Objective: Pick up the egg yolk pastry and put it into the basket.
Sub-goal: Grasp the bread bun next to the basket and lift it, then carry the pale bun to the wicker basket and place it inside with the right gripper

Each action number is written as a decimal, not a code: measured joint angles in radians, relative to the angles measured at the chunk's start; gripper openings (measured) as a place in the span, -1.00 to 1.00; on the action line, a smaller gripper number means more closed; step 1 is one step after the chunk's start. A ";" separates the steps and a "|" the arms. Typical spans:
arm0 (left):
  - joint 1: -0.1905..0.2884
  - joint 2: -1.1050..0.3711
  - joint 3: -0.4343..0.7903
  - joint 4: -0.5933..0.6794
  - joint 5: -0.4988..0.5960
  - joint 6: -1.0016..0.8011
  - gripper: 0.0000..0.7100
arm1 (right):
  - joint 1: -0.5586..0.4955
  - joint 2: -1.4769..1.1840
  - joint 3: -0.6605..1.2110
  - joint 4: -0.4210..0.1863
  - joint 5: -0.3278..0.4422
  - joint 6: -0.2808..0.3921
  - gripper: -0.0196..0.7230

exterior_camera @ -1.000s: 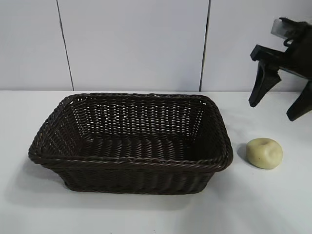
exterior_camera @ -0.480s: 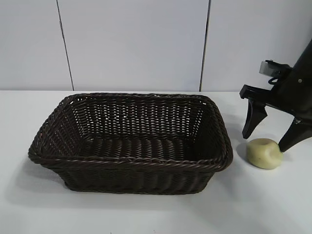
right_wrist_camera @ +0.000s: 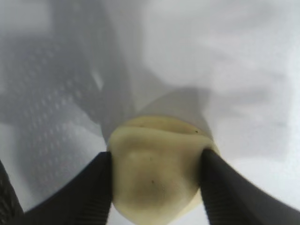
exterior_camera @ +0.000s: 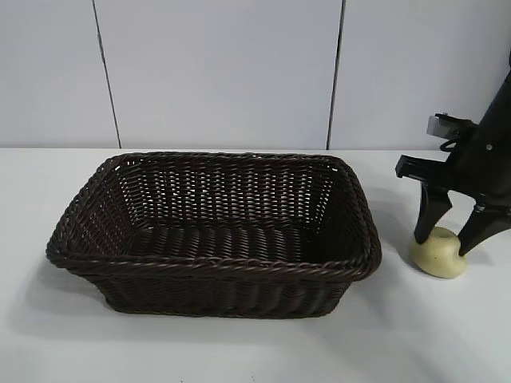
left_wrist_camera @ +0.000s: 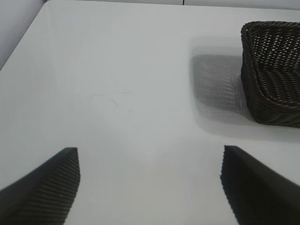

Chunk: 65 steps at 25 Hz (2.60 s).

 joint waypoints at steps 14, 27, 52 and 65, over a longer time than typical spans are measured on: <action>0.000 0.000 0.000 0.000 0.000 0.000 0.69 | 0.000 -0.323 -0.122 0.005 0.180 -0.011 -0.88; 0.000 0.000 0.000 0.000 0.000 0.000 0.69 | 0.179 -0.352 -0.122 0.063 0.138 -0.011 -0.88; 0.000 0.000 0.000 0.000 0.000 0.000 0.69 | 0.588 -0.220 -0.122 0.106 -0.125 0.027 -0.88; 0.000 0.000 0.000 0.000 0.000 0.000 0.69 | 0.588 0.009 -0.122 0.122 -0.252 0.030 -0.88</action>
